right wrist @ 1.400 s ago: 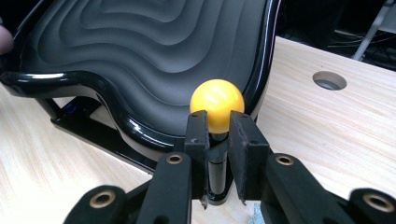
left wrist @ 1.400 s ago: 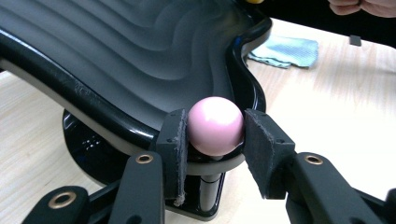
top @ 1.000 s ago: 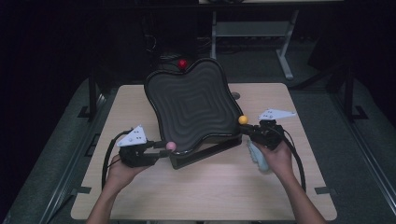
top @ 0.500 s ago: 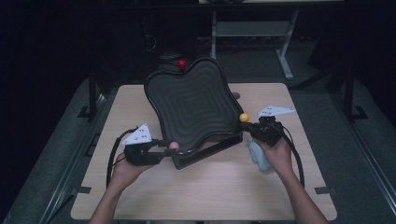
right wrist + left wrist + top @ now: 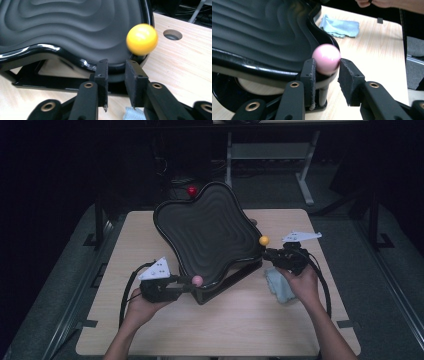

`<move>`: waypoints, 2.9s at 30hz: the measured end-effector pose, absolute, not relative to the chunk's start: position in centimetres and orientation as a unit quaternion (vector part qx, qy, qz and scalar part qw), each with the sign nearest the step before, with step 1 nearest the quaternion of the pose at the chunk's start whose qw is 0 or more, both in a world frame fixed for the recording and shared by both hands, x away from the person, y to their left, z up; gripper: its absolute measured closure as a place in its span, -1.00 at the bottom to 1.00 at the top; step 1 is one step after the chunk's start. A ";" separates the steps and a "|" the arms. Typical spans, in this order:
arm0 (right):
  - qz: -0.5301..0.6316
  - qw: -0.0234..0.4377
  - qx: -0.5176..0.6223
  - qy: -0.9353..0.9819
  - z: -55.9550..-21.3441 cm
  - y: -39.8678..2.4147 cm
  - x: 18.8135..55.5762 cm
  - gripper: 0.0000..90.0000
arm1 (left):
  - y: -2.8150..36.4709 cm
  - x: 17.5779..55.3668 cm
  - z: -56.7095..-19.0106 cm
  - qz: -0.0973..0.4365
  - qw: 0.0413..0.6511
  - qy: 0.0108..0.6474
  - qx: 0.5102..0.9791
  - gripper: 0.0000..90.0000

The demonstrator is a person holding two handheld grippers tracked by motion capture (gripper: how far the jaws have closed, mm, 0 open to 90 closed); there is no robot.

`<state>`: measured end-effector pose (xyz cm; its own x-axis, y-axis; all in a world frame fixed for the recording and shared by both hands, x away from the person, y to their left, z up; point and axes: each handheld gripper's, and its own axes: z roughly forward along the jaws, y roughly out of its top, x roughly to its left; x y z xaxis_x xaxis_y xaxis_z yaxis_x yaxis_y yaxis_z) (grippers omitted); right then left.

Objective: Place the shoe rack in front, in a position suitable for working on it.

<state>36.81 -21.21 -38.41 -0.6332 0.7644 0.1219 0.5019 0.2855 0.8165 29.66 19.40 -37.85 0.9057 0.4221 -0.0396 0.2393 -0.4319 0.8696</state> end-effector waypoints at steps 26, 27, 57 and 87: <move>0.359 0.138 0.476 0.791 -44.1 -26.7 35.8 -0.12 | 15.7 29.3 -37.8 0.082 0.498 0.178 0.845 0.33; 0.355 0.139 0.478 0.792 -44.4 -26.6 36.0 -0.13 | 15.6 29.2 -37.9 0.083 0.499 0.179 0.844 0.33; 0.341 0.112 0.466 0.809 -46.7 -26.5 36.2 0.84 | 13.8 28.3 -38.1 0.075 0.504 0.169 0.844 0.33; 0.416 0.133 0.318 0.841 -38.2 -20.0 33.6 0.86 | 12.3 28.1 -38.1 0.071 0.505 0.180 0.841 0.33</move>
<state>33.59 -19.96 -38.19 -0.7619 0.6463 0.0420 0.4253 0.4504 0.7850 28.14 12.32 -38.14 0.9254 0.3738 -0.0617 0.2304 -0.4260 0.8749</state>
